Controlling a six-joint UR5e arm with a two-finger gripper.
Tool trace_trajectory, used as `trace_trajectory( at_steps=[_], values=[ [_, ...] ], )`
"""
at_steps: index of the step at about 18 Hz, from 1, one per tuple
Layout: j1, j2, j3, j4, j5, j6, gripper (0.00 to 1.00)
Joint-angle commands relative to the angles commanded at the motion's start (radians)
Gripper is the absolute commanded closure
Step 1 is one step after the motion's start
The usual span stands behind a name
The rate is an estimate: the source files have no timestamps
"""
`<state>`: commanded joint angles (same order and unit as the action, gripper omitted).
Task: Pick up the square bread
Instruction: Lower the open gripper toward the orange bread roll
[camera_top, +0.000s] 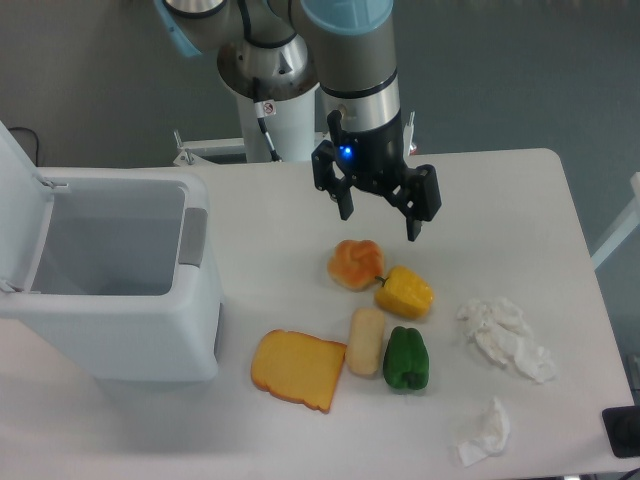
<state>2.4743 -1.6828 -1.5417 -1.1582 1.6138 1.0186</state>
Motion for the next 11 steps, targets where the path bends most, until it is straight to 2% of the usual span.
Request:
trace_trajectory(
  at_steps=[6, 11],
  values=[
    [-0.003, 0.000, 0.005, 0.000, -0.002, -0.005, 0.00],
    [-0.005, -0.021, -0.006, 0.008, -0.003, -0.011, 0.00]
  ],
)
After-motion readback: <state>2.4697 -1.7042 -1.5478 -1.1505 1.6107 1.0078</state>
